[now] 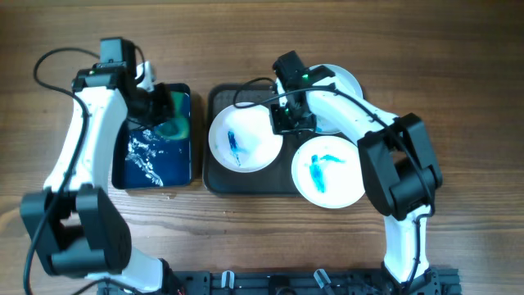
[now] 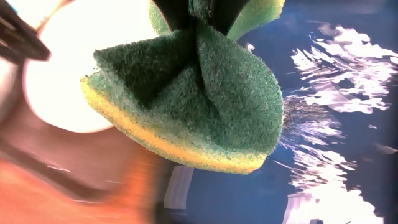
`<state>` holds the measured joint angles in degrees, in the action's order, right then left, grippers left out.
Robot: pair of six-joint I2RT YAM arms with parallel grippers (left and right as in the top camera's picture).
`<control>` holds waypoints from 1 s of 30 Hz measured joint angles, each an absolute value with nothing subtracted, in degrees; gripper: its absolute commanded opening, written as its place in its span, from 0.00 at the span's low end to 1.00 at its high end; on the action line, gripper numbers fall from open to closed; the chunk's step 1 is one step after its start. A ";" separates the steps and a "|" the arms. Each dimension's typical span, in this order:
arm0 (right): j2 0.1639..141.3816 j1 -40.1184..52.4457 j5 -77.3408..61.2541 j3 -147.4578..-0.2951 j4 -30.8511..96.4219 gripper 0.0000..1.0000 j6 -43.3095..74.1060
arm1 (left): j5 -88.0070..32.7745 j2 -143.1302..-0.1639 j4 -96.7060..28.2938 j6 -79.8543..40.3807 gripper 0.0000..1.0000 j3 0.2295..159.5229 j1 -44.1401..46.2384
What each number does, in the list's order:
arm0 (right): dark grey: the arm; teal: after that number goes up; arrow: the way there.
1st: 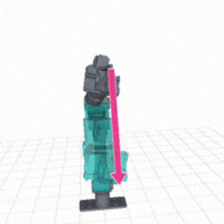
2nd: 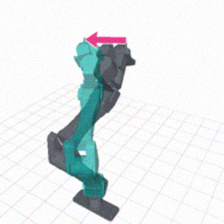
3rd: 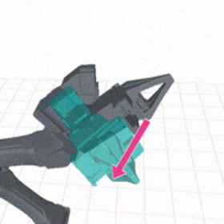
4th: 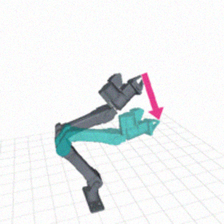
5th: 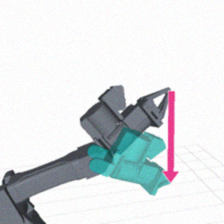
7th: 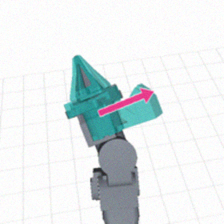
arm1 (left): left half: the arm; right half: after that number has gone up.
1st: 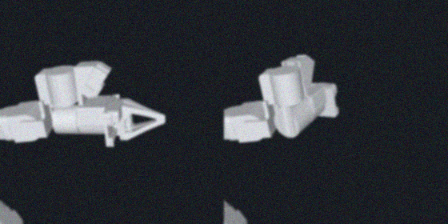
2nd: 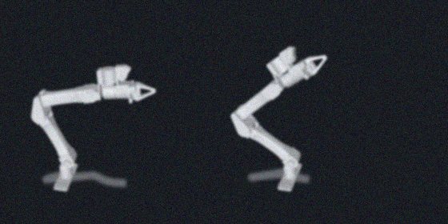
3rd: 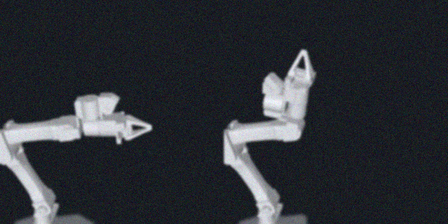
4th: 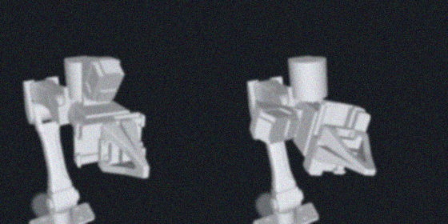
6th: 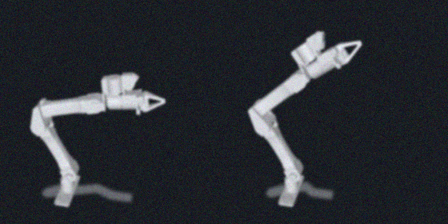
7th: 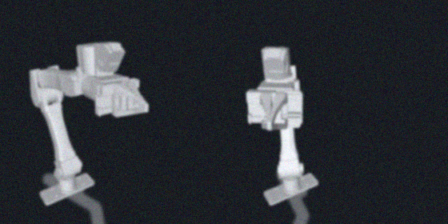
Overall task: Clean dirty plates on tray and stack at the side
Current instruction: 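Scrub the held plate with the sponge in the left gripper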
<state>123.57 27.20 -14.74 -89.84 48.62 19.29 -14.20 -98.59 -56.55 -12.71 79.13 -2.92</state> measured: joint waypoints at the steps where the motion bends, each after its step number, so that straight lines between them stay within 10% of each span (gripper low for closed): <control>1: 123.57 26.74 -15.49 -89.84 48.62 0.04 19.77 | -15.33 -97.97 -56.73 -12.71 0.04 79.31 -1.80; 16: 123.76 25.67 -19.07 -89.84 48.88 0.04 23.16 | -7.25 -110.15 -46.00 -28.99 0.04 79.00 19.55; 30: 123.90 25.17 -22.48 -87.77 47.37 0.04 23.11 | -14.46 -115.77 -45.76 -28.77 0.04 79.09 18.94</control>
